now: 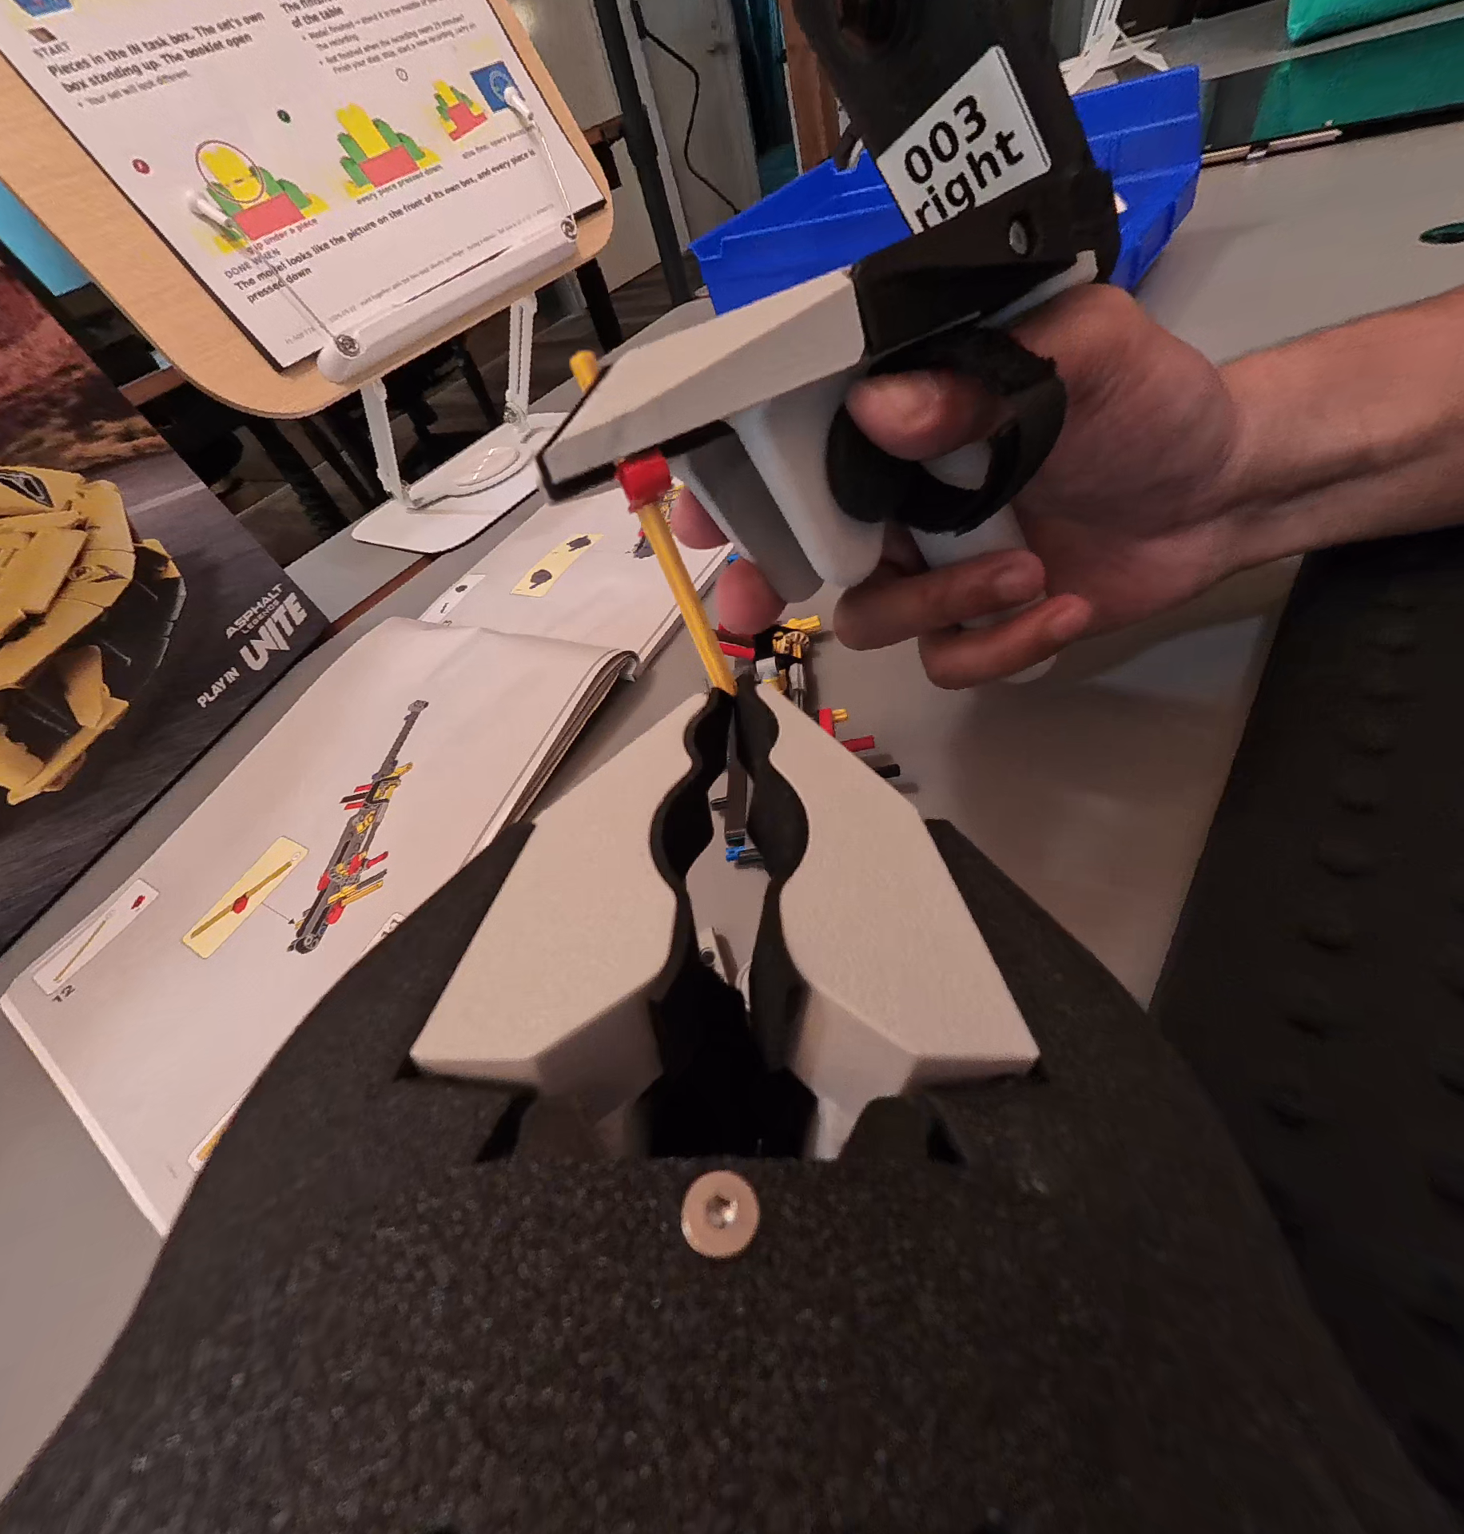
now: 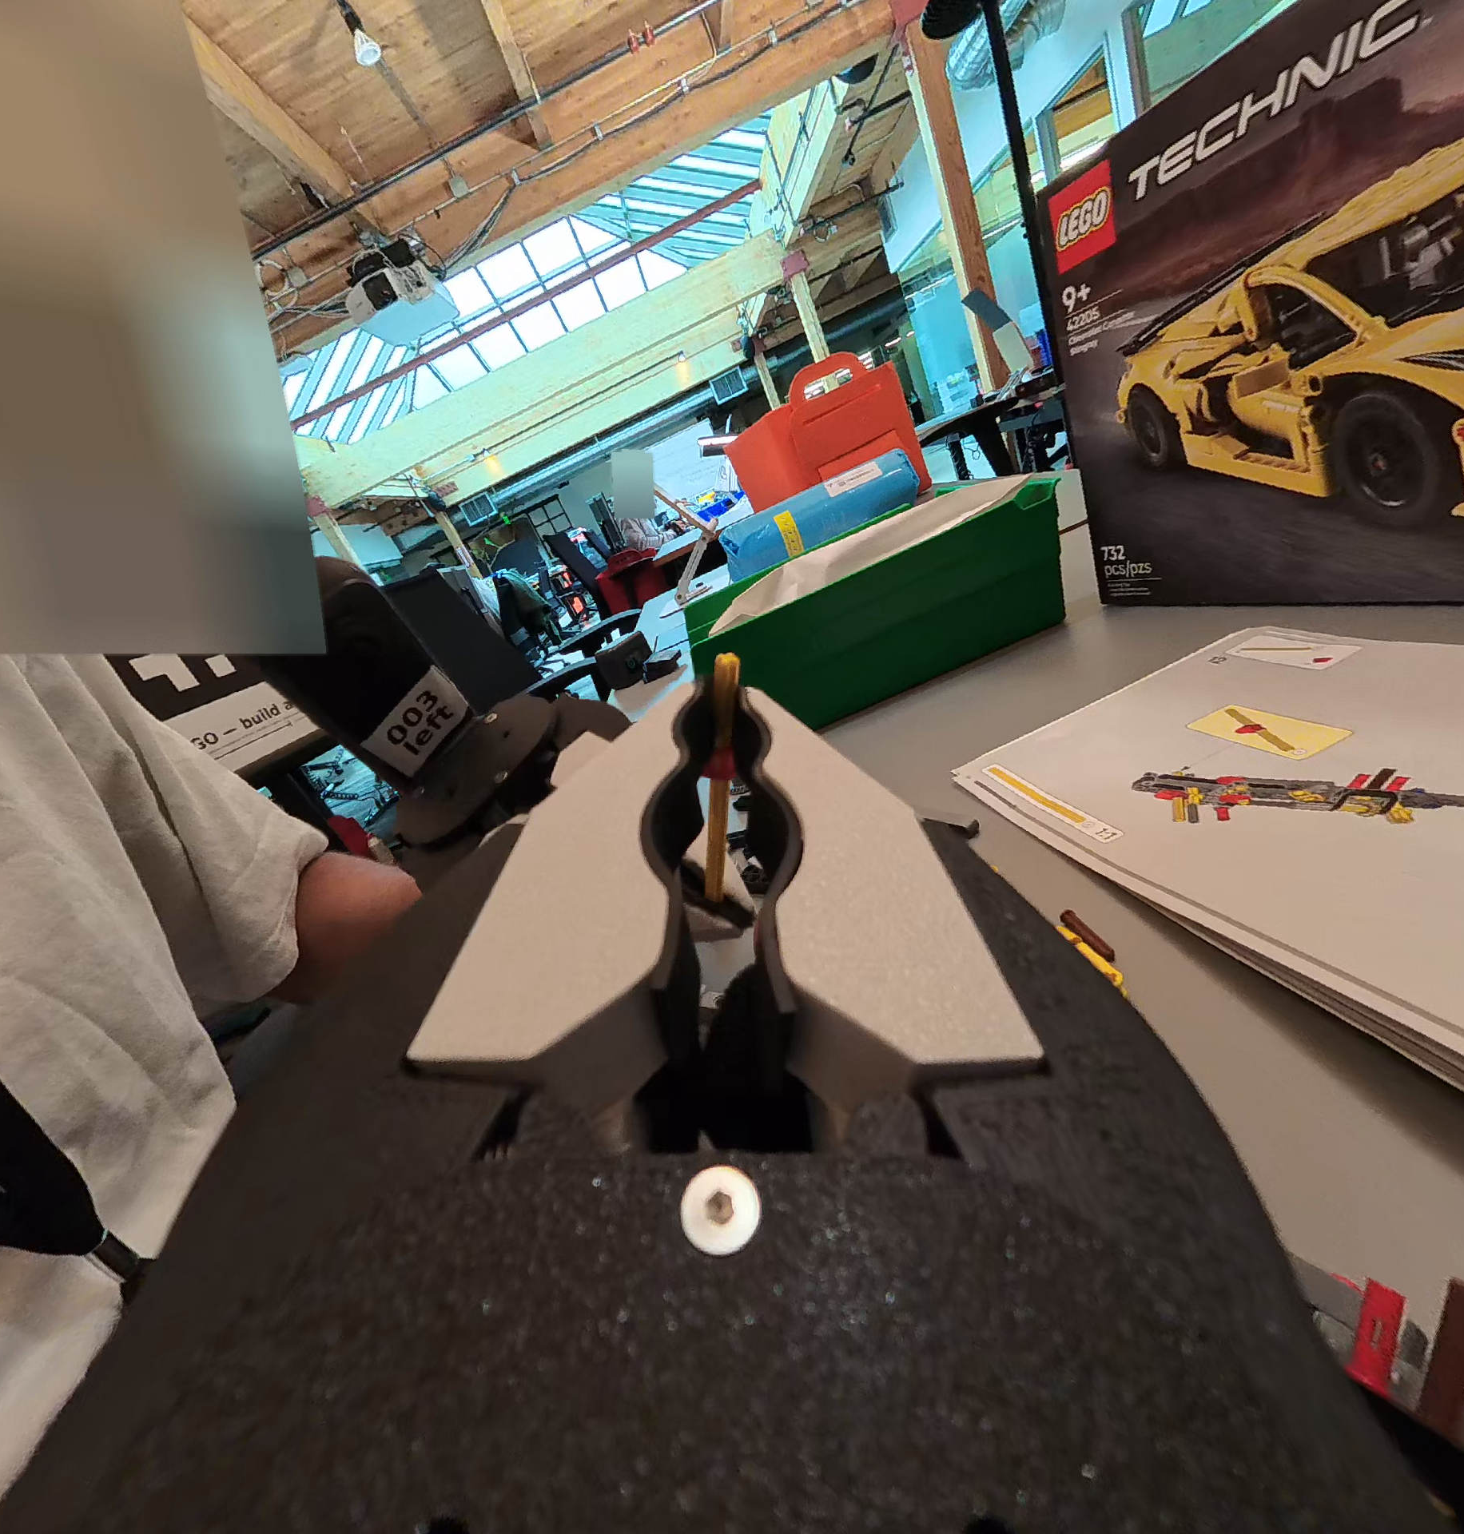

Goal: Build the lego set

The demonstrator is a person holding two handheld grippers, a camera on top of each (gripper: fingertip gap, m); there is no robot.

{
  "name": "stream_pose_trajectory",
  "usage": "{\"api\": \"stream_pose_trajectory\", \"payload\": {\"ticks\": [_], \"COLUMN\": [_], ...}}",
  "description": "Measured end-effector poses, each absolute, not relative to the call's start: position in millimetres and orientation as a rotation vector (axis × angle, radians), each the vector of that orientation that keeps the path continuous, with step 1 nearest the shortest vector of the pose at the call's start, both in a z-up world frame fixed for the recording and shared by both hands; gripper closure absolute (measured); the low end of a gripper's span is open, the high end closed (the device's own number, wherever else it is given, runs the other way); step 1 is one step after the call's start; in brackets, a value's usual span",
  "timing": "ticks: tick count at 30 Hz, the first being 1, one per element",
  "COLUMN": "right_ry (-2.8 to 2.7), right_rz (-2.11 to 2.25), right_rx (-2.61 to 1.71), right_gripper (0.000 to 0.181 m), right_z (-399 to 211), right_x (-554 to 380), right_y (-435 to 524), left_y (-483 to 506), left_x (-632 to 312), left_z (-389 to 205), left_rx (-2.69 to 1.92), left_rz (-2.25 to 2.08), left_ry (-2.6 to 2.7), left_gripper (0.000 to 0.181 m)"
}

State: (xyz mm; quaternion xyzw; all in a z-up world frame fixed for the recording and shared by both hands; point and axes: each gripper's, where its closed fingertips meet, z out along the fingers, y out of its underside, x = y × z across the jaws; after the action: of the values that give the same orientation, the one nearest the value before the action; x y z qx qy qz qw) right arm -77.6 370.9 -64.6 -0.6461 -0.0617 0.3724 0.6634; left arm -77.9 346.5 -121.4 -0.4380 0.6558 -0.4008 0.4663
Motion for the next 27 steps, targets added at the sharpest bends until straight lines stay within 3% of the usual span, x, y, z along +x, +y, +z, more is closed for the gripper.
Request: {"api": "stream_pose_trajectory", "payload": {"ticks": [20, 23, 27], "right_ry": [-0.148, -0.142, -0.241], "right_rz": [0.884, 0.906, 0.768], "right_rx": [-1.479, -1.45, -1.502], "right_gripper": [0.178, 0.179, 0.179], "right_z": [-67, -64, -71], "right_x": [-82, -74, -84], "right_y": [373, 370, 370], "left_y": [335, 335, 328], "left_x": [-77, -76, -75], "left_z": [-120, -121, -130], "left_rx": [-1.011, -1.1, -1.169], "left_rz": [-0.969, -1.125, -1.214], "left_ry": [1.64, 1.632, 1.691], "left_gripper": [0.181, 0.181, 0.163]}}
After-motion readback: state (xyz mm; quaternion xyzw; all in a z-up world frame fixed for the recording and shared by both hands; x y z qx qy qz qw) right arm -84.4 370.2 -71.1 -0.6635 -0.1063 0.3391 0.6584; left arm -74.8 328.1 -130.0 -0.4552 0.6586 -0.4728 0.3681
